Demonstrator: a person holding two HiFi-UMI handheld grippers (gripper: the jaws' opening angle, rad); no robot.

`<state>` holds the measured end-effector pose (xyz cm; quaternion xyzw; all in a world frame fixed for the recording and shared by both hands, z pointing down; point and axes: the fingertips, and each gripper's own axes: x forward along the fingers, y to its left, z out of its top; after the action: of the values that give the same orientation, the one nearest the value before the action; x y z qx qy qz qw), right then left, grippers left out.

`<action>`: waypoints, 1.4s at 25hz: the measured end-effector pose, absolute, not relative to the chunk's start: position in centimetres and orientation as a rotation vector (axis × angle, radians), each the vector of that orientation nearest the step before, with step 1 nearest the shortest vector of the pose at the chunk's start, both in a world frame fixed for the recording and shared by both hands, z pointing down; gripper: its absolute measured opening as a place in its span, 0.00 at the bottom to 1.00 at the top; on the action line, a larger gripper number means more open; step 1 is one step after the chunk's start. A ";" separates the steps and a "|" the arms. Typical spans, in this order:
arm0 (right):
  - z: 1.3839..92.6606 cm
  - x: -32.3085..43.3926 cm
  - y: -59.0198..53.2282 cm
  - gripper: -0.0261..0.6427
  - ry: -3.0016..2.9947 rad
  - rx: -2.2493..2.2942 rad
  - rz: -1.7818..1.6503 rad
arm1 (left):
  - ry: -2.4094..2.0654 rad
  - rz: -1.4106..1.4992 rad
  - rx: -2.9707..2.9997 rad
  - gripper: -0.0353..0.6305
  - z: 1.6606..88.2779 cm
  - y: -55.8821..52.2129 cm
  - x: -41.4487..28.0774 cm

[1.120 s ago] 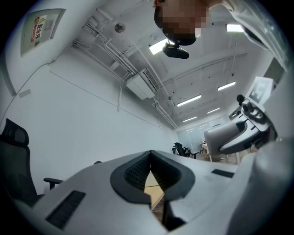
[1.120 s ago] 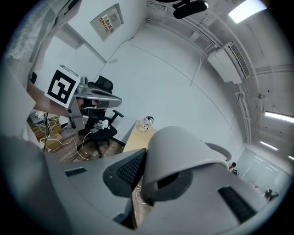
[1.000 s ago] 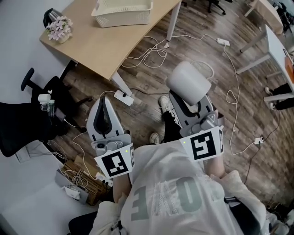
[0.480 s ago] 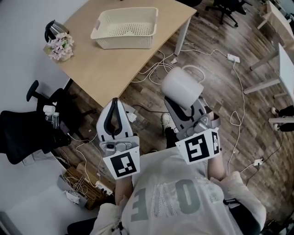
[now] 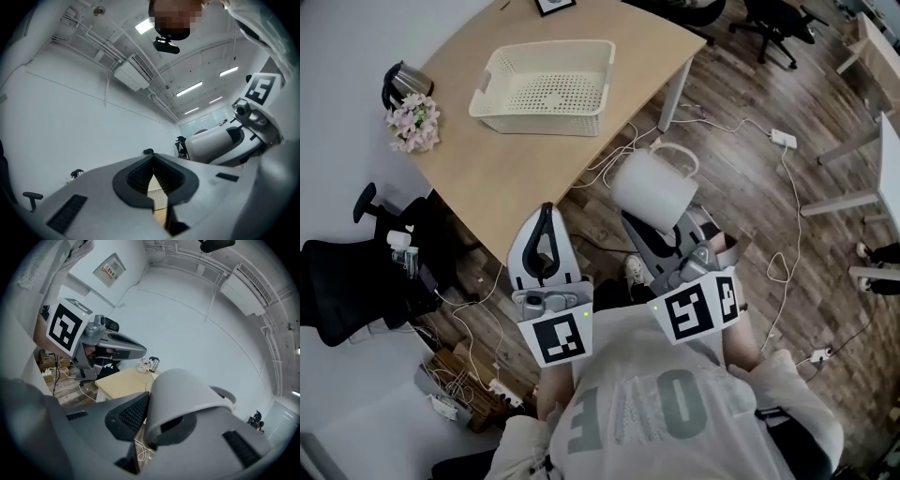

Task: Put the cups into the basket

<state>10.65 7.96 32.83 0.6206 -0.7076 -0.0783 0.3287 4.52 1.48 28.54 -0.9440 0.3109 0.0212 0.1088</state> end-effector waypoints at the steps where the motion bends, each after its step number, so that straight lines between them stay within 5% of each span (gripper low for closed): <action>1: 33.1 11.0 7.7 0.09 -1.856 1.616 -0.205 | 0.912 0.045 -2.782 0.07 28.9 1.5 5.0; 35: 30.6 16.3 -17.5 0.09 -1.720 1.565 -0.327 | 0.918 0.273 -2.903 0.07 27.5 -21.8 10.2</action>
<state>16.28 -17.48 30.59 0.6148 -0.6754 -0.1286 0.3864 10.20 -21.75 27.52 -0.9488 0.3001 0.0891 0.0422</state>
